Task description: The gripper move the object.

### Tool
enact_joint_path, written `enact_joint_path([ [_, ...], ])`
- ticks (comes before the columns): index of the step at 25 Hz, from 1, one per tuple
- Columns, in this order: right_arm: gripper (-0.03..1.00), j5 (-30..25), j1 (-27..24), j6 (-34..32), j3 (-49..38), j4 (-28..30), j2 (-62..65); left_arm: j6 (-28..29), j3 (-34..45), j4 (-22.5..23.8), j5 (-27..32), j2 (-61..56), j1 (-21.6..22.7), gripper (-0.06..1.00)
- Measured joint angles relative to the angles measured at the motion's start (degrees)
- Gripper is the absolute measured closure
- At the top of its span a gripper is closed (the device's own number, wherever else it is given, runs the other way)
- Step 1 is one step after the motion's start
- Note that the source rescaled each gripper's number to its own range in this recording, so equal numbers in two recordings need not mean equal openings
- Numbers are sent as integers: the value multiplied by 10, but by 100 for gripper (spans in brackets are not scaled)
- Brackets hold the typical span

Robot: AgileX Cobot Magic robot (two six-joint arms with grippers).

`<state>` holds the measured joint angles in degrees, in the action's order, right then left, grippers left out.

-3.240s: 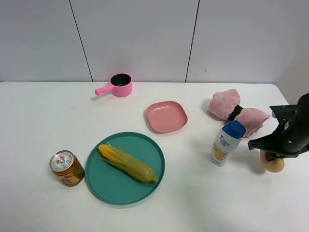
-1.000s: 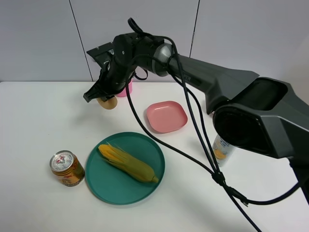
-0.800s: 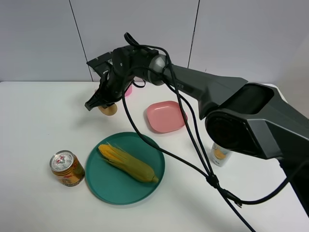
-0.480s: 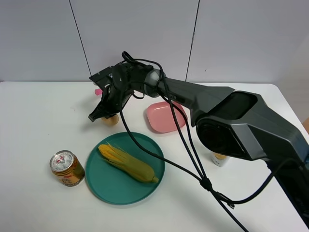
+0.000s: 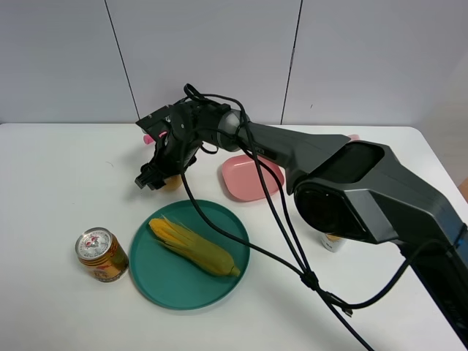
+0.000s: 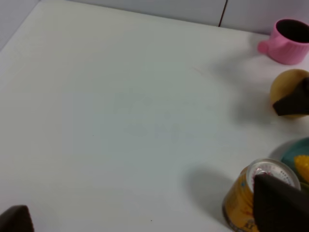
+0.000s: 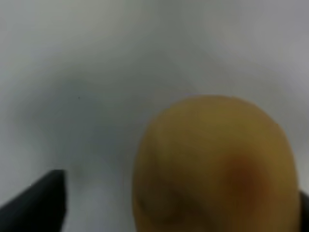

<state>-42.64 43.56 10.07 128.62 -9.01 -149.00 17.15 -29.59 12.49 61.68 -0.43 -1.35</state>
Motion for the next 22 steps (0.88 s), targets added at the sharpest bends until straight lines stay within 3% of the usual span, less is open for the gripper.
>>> enact_joint_path([
  [2, 4, -1, 0, -14, 0, 4, 0, 0, 0, 0, 0, 0, 0, -6],
  [4, -1, -8, 0, -22, 0, 10, 5, 0, 0, 0, 0, 0, 0, -6],
  [10, -3, -43, 0, -34, -1, 47, 84, 0, 0, 0, 0, 0, 0, -6],
  [17, -3, -117, 0, -72, -1, 66, 269, 0, 0, 0, 0, 0, 0, -6],
  [20, -3, -138, 0, -86, 0, 117, 350, 0, 0, 0, 0, 0, 0, -6],
  [22, -3, -159, 0, -101, 0, 187, 404, 0, 0, 0, 0, 0, 0, -6],
])
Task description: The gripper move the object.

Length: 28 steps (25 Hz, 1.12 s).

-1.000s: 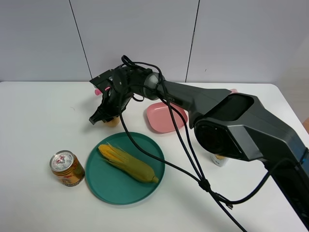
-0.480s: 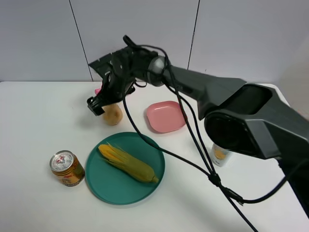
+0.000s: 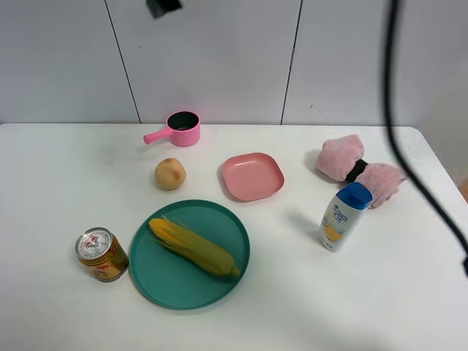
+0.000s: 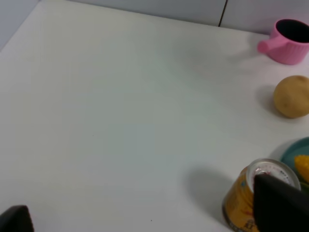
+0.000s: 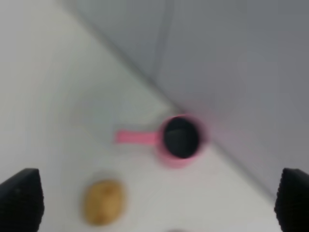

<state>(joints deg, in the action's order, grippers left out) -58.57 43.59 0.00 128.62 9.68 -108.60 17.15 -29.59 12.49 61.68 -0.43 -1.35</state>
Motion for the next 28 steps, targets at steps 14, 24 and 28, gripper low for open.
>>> enact_joint_path([
  [14, -3, -111, 0, -39, -2, 234, 277, 0, 0, 0, 0, 0, 0, -6],
  [24, 0, -112, 0, 21, -131, 236, 504, 0, 0, 0, 0, 0, 0, -6],
  [28, 0, -113, 0, -8, -228, 238, 599, 0, 0, 0, 0, 0, 0, -6],
])
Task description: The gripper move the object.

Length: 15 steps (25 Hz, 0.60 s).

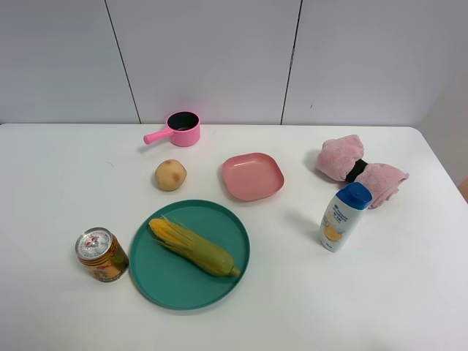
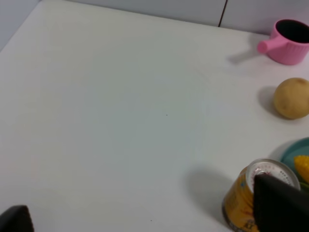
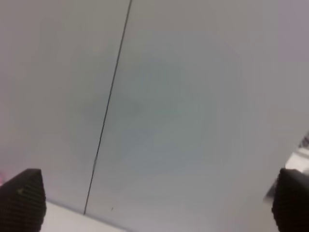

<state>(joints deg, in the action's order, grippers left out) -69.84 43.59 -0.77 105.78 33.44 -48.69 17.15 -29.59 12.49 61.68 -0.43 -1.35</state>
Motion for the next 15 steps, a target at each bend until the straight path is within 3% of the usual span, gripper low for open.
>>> enact_joint_path([
  [6, 0, 0, -25, -26, -138, -3, 125, 0, 0, 0, 0, 0, 0, -6],
  [10, 0, 0, -150, -25, -228, -19, 192, 0, 0, 0, 0, 0, 0, -6],
  [15, 0, 0, -294, -25, -343, -114, 294, 0, 0, 0, 0, 0, 0, -6],
])
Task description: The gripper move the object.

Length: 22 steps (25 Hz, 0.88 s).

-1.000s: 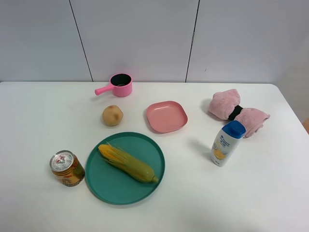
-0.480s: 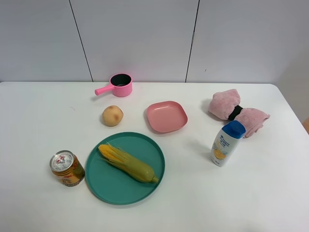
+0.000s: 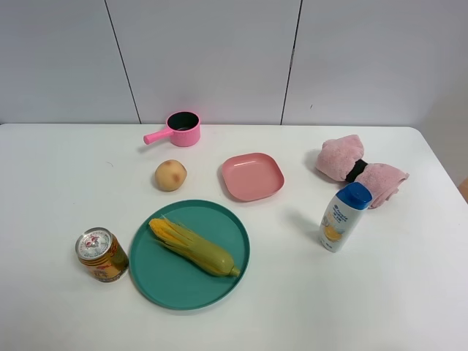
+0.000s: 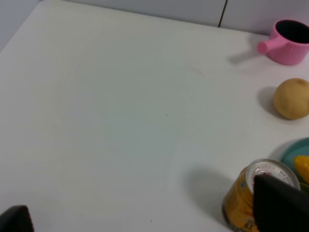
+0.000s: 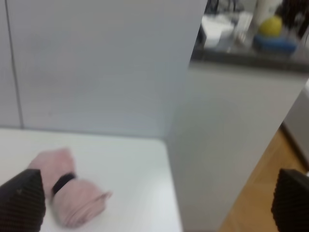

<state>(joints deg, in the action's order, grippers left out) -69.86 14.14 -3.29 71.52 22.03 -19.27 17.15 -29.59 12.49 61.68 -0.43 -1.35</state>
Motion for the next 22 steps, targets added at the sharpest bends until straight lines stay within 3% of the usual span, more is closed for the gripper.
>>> enact_joint_path([
  [4, 0, 0, -91, 6, -111, -77, 96, 0, 0, 0, 0, 0, 0, -6],
  [8, 0, 4, -154, 15, -222, -115, 161, 0, 0, 0, 0, 0, 0, -6],
  [12, 0, 15, -157, -13, -308, -152, 185, 0, 0, 0, 0, 0, 0, -6],
  [17, 0, 46, -122, -45, -392, -164, 195, 0, 0, 0, 0, 0, 0, -6],
  [22, 1, 82, -120, -57, -417, -171, 195, 0, 0, 0, 0, 0, 0, -6],
])
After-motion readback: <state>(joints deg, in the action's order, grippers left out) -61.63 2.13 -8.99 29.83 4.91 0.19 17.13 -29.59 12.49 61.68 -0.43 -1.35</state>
